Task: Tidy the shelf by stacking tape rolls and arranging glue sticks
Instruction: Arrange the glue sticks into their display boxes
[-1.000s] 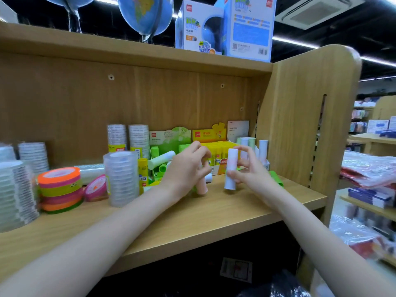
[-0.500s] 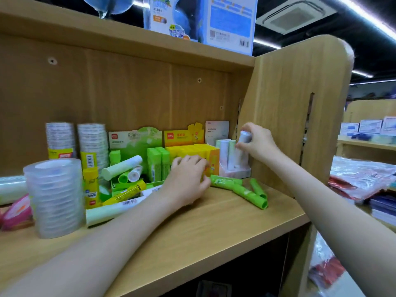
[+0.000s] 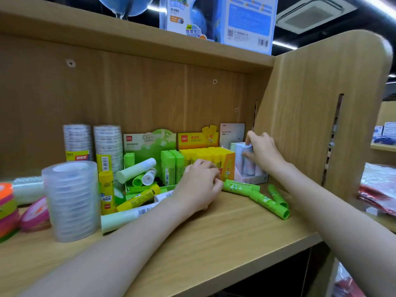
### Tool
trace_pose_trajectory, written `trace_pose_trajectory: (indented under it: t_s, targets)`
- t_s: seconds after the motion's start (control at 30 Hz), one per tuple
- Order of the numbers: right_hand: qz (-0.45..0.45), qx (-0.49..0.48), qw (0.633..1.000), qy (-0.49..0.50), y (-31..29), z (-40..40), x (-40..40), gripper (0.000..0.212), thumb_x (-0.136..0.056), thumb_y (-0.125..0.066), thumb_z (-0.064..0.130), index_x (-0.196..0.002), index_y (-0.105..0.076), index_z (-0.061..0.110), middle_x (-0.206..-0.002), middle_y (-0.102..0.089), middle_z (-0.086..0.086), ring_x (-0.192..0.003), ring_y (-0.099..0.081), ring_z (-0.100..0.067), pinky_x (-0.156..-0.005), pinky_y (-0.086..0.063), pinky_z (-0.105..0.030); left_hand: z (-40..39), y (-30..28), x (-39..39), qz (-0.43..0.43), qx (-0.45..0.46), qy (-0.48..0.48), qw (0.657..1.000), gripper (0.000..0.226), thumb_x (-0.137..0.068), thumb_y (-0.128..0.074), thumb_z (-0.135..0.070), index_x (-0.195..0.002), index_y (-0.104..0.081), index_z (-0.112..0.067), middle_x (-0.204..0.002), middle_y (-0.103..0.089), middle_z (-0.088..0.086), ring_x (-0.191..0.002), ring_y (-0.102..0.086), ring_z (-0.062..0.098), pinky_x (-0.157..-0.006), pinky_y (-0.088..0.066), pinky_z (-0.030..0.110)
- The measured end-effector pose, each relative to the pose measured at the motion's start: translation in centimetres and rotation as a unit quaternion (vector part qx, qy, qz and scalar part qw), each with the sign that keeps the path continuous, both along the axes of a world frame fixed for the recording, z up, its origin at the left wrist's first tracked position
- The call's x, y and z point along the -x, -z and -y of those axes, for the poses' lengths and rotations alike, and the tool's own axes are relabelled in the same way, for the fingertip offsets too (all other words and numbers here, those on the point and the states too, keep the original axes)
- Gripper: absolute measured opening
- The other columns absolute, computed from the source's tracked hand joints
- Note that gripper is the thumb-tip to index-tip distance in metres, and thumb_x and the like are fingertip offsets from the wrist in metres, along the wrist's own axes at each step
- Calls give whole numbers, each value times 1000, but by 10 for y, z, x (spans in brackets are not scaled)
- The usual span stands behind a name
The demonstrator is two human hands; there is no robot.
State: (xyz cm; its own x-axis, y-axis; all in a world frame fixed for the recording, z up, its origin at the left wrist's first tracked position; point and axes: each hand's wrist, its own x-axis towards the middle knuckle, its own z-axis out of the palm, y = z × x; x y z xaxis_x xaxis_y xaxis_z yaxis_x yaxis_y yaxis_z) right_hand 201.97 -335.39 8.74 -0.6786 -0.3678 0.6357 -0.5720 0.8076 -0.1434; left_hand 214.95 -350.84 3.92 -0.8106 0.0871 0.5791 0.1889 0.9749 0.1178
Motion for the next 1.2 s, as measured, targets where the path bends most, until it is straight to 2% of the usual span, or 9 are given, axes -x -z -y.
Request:
trace_pose_trajectory:
  t_s: [0.1, 0.2, 0.27, 0.33, 0.43, 0.57, 0.83, 1.07, 1.2]
  targets:
    - [14, 9, 1000, 3, -2, -1, 6, 22, -85, -63, 22, -94, -45, 12, -91, -55, -18, -99, -43, -31, -71, -30, -32, 1, 0, 1, -2, 5, 0, 1000, 30, -92, -39, -24, -103, -65, -14, -123, -55, -3, -120, -36, 14, -97, -29, 31]
    - [-10, -41, 998, 43, -12, -3, 9, 17, -90, -57, 19, -95, -54, 4, -94, -60, -18, -103, -42, -31, -75, -41, -38, 0, -1, -1, -4, 5, 2, 1000, 28, -92, -41, -21, -105, -65, -14, -124, -54, -3, -120, -35, 14, -97, -28, 30]
    - [-31, -71, 995, 57, -17, -5, 11, 15, -91, -54, 14, -96, -58, 1, -99, -62, -17, -106, -42, -32, -80, -40, -39, 0, -2, -2, -2, 3, 3, 1000, 29, -92, -40, -21, -107, -65, -14, -125, -54, -4, -120, -35, 13, -98, -28, 31]
    - [-40, -88, 993, 63, -17, -5, 12, 12, -92, -50, 8, -96, -59, 0, -99, -62, -17, -106, -42, -32, -75, -36, -35, 0, -3, -3, -1, 2, 2, 1000, 30, -92, -40, -21, -107, -65, -14, -125, -54, -4, -121, -35, 13, -98, -28, 31]
    - [-22, -80, 996, 43, -18, -6, 15, 15, -88, -43, -2, -89, -58, 2, -92, -62, -19, -98, -47, -32, -71, -38, -36, -1, -2, -3, -3, 3, 0, 1000, 30, -93, -39, -21, -106, -65, -13, -125, -54, -3, -120, -35, 13, -99, -29, 31]
    - [10, -69, 997, 13, -25, -9, 18, 19, -86, -41, -4, -79, -52, 10, -89, -56, -16, -90, -52, -34, -71, -43, -35, -1, -3, -4, -5, 1, 0, 1000, 30, -93, -40, -21, -106, -66, -13, -125, -54, -3, -120, -35, 13, -99, -29, 32]
    - [20, -90, 996, -1, -29, -7, 21, 17, -88, -42, -1, -80, -51, 10, -90, -56, -14, -91, -53, -31, -68, -41, -32, 0, -2, -3, -5, 6, -2, 1000, 31, -93, -39, -21, -109, -65, -13, -126, -54, -3, -122, -34, 13, -100, -28, 32]
    - [-15, -77, 997, 5, -25, -2, 17, 18, -87, -40, -2, -79, -53, 8, -79, -53, -10, -87, -49, -28, -65, -38, -31, -1, -2, -3, -10, 0, 4, 1000, 31, -93, -39, -20, -106, -66, -13, -127, -53, -4, -121, -33, 12, -100, -26, 30]
    - [-37, -67, 997, 4, -17, -7, 17, 15, -88, -43, 2, -89, -57, 4, -91, -60, -16, -94, -48, -34, -73, -37, -34, 0, -1, -3, -9, 1, 4, 1000, 31, -94, -38, -21, -106, -66, -13, -127, -53, -4, -122, -33, 12, -100, -26, 31]
